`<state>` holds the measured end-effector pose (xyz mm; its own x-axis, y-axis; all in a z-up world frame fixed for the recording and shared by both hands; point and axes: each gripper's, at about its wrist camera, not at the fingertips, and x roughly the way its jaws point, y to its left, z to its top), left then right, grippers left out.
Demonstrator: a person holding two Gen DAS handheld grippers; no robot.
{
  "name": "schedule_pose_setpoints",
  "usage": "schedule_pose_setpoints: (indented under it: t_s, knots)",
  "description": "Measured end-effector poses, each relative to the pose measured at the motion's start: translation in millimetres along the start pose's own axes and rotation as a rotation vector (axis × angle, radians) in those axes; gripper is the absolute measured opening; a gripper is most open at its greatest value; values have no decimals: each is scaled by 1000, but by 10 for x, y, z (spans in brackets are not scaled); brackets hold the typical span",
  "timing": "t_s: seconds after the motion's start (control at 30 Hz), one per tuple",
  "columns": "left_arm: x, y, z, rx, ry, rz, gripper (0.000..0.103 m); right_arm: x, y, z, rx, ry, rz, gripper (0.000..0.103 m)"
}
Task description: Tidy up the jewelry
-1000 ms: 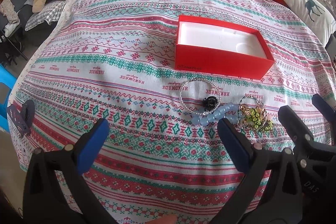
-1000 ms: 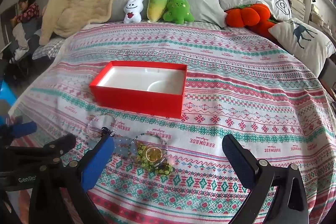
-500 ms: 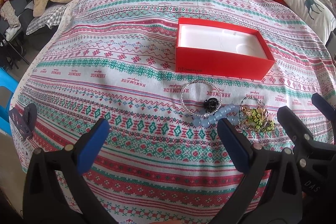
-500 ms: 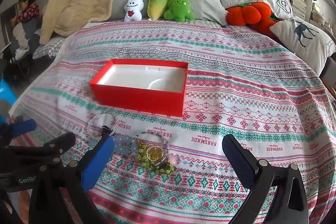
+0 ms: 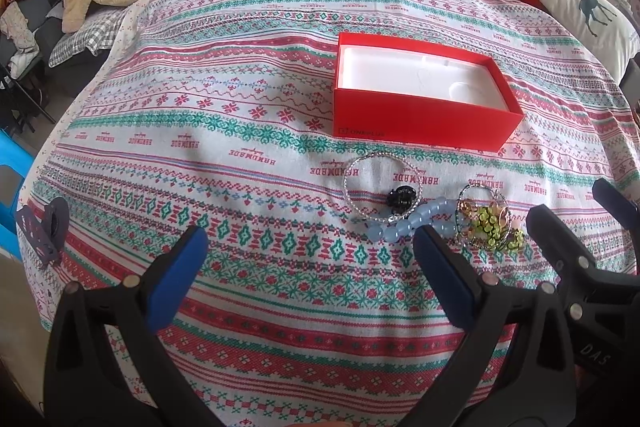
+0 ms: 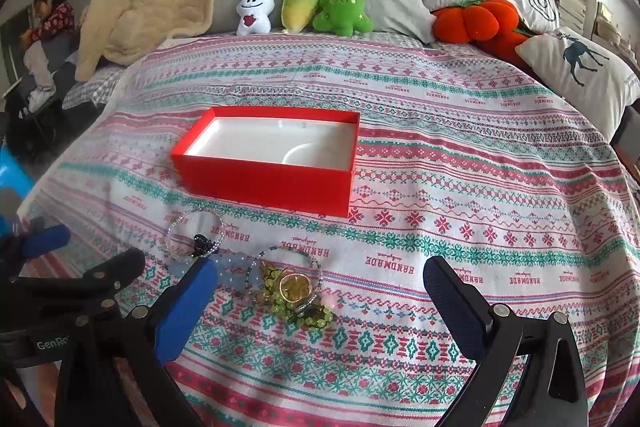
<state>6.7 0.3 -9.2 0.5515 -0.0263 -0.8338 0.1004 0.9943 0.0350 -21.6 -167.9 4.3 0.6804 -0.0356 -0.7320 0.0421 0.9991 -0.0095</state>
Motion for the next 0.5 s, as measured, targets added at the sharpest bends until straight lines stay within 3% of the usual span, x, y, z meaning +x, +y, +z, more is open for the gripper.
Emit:
schedule_pose_setpoints:
  t_s: [0.5]
  knots:
    - [12,-24,-6,-1,2,-5,101,-3,-4,11,-4,0,-18,103]
